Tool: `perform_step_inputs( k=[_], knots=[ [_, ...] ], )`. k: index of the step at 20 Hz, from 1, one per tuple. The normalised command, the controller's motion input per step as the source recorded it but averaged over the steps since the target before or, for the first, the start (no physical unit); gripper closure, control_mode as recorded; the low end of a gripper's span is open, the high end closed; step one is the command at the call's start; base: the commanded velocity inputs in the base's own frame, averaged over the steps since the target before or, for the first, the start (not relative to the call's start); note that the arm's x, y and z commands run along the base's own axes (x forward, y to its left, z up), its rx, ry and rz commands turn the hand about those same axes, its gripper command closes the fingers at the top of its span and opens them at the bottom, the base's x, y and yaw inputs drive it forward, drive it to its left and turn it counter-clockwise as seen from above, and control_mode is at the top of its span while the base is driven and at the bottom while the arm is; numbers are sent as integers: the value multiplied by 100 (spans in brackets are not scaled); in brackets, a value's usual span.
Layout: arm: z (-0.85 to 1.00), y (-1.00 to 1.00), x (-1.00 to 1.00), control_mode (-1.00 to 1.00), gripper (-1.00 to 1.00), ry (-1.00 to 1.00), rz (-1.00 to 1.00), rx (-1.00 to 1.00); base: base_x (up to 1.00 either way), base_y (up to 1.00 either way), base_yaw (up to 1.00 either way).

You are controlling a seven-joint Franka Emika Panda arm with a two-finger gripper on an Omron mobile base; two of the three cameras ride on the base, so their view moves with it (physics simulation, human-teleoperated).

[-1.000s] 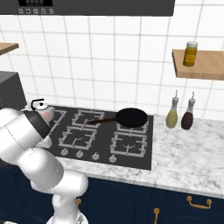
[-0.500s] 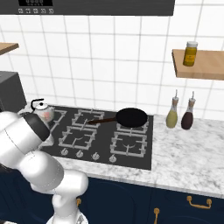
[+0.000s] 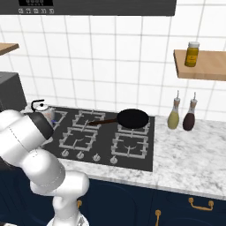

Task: Pick the kettle from the counter and place it on a stove burner. Then turn the burner on.

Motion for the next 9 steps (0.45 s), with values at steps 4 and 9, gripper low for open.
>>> perform_step_inputs(
  k=[4, 9],
  knots=[
    [-15, 3, -17, -100, 100, -1, 66, -13, 0, 0, 0],
    [-11, 2, -19, -100, 100, -3, 59, -7, 0, 0, 0]
  ],
)
